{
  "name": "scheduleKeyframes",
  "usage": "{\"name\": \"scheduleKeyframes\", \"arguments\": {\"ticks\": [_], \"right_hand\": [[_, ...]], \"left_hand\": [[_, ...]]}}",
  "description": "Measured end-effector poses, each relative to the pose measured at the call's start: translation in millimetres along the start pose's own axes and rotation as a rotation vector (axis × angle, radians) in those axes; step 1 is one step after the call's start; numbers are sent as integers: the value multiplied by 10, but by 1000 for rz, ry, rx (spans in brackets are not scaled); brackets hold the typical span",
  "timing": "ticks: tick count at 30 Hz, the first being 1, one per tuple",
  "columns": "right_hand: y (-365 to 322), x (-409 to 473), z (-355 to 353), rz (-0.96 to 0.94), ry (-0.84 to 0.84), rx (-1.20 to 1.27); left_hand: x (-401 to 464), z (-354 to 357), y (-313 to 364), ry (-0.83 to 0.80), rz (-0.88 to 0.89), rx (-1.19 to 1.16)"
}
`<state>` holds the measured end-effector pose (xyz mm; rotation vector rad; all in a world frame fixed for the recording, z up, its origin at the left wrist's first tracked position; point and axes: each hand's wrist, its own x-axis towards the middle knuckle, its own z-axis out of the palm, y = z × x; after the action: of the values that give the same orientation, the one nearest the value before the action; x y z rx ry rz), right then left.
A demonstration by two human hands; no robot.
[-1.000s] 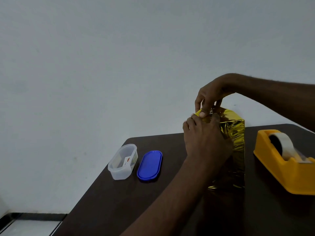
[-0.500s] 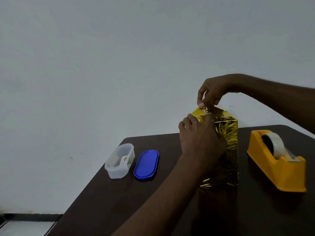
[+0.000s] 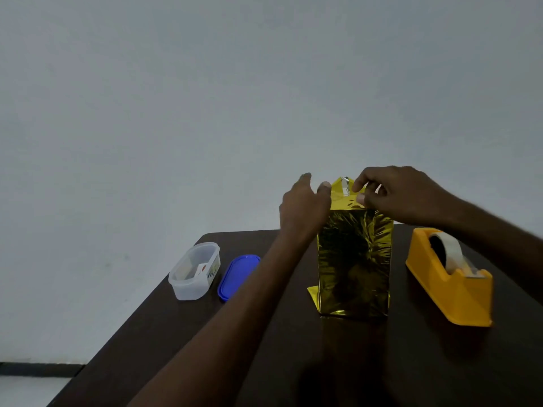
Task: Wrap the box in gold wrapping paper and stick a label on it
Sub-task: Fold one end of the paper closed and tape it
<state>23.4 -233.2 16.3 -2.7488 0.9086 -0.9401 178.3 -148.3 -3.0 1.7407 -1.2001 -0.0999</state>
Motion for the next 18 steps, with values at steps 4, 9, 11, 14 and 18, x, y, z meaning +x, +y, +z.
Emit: {"name": "scheduleKeyframes", "arguments": {"ticks": [4, 9, 11, 14, 18], "right_hand": [[-22, -147, 172, -113, 66, -162], [-9, -254, 325, -128, 163, -299], [24, -259, 325, -112, 150, -270], [53, -243, 262, -110, 161, -256], [-35, -229, 121, -72, 97, -48]], "left_hand": [[274, -19, -152, -164, -131, -226], [412, -36, -250, -243, -170, -363], [402, -83, -283, -223, -174, -391], [348, -141, -271, -214, -170, -404], [257, -165, -155, -237, -61, -352]]}}
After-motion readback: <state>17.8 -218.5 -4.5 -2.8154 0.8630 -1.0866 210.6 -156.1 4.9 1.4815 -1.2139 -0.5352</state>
